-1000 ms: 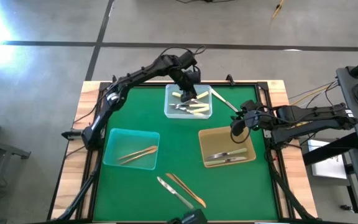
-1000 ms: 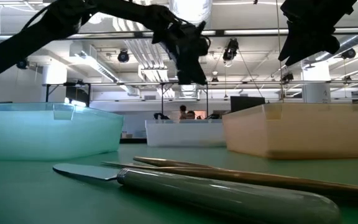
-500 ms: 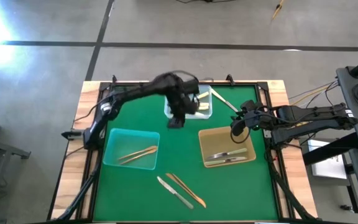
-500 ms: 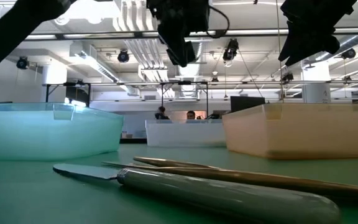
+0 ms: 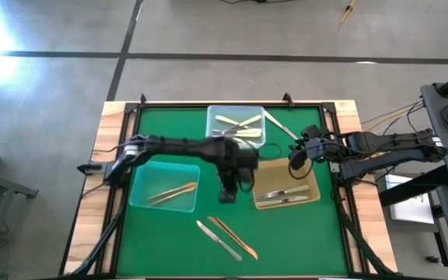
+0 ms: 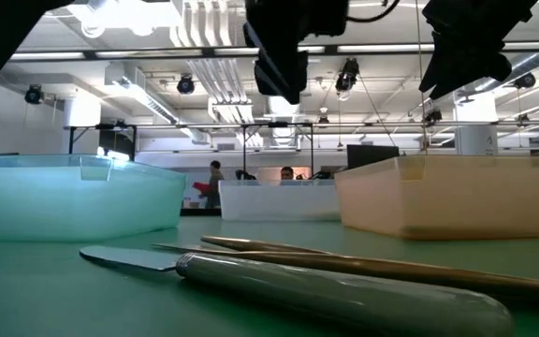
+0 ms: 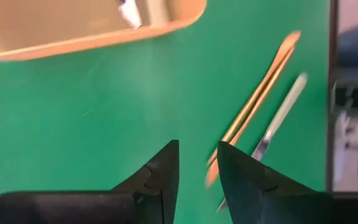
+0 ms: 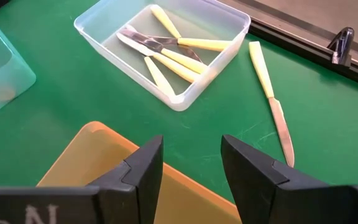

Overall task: Sort silverware by color (type)
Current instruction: Put the gray knife into the orange bin

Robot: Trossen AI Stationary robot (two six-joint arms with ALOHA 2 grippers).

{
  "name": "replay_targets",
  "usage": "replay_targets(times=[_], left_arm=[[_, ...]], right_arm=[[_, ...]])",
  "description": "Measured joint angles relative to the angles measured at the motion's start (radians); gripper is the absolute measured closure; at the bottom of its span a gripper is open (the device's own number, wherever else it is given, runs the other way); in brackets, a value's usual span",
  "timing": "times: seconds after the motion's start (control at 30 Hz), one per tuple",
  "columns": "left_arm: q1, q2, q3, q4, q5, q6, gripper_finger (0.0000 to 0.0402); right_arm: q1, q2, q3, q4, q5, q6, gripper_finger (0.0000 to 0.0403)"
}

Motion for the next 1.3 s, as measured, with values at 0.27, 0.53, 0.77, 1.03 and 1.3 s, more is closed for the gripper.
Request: replay_targets(times=[0.27, 0.53, 0.77, 1.03, 1.3], left_arm=[[-0.22, 0.0, -0.104, 0.236, -0.142, -0.234, 0.0309], [-0.373, 0.0, -0.123, 0.259, -0.358, -0.266, 0.0309], [-0.405, 0.0, -0.222, 0.36, -0.315, -0.326, 0.0309], [-0.476, -0.001, -0.317, 0.502, -0.258, -0.259, 0.0309], [-0.503, 0.0, -0.357, 0.605, -0.294, -0.126, 0.0309]], right_arm=[[0.0, 0.0, 0.0, 0.0, 0.0, 0.0, 0.025], [0.0, 0.0, 0.0, 0.0, 0.0, 0.0, 0.025], [0.0, 0.0, 0.0, 0.0, 0.0, 0.0, 0.025], [0.0, 0.0, 0.0, 0.0, 0.0, 0.0, 0.025], [0.0, 0.0, 0.0, 0.0, 0.0, 0.0, 0.025]])
